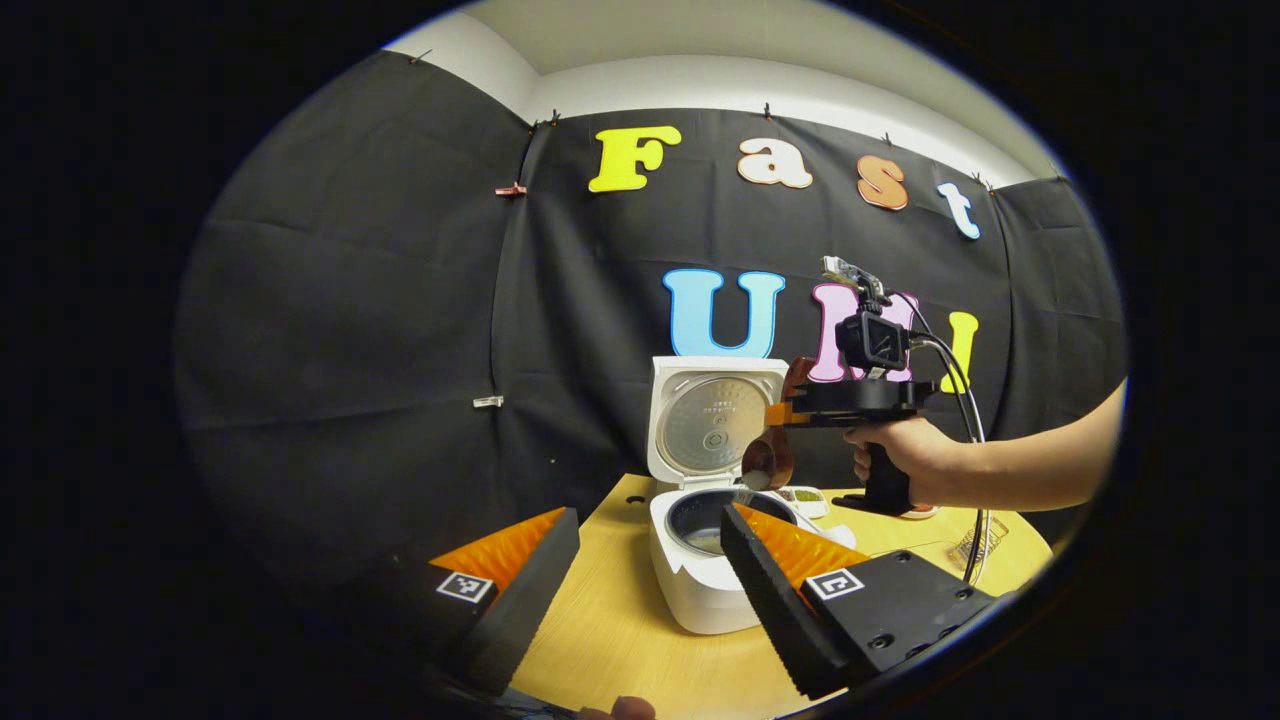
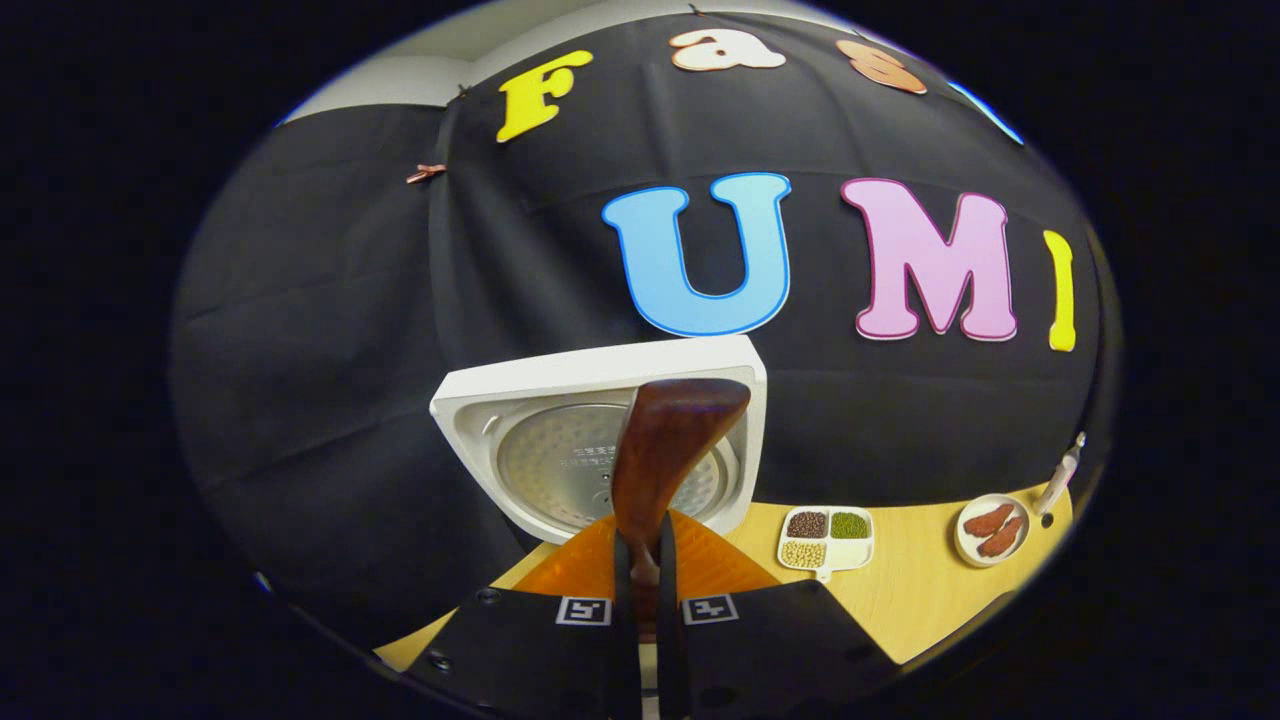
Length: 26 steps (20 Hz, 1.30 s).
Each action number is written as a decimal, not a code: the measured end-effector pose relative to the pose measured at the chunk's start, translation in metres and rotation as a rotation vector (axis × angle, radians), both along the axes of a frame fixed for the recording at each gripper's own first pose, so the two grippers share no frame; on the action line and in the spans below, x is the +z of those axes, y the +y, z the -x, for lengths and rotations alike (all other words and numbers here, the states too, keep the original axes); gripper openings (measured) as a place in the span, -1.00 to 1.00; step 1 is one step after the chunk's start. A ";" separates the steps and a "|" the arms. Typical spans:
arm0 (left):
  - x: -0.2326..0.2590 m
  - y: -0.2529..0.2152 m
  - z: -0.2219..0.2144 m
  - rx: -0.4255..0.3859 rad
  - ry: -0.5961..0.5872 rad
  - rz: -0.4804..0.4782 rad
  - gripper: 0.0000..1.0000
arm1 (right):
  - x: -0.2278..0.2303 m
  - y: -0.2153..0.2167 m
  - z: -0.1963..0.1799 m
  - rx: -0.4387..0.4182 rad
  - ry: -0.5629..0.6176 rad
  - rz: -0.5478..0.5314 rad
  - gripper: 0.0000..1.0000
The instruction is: Close the left gripper, press the button to open the rice cooker; take a wooden spoon from the chopstick holder with the right hand, scoop a spoonful of rice and pour it into the rice cooker, then put the wooden spoon back into the chopstick holder.
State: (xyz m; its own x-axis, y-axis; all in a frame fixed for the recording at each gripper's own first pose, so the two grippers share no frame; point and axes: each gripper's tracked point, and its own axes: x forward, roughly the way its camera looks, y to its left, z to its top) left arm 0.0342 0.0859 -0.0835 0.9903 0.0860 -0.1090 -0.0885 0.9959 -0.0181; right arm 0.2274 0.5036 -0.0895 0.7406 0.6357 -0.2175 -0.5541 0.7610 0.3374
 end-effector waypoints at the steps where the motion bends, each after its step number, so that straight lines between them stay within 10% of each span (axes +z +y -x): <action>1: 0.000 0.000 0.001 0.000 0.000 0.003 0.96 | 0.002 0.003 0.003 0.018 -0.024 0.020 -0.78; 19: 0.002 0.002 0.026 0.010 -0.017 0.004 0.95 | 0.028 0.050 0.078 0.392 -0.666 0.523 -0.78; 26: 0.004 -0.005 0.034 0.002 -0.019 -0.016 0.95 | 0.022 0.031 0.068 0.305 -0.331 0.282 -0.85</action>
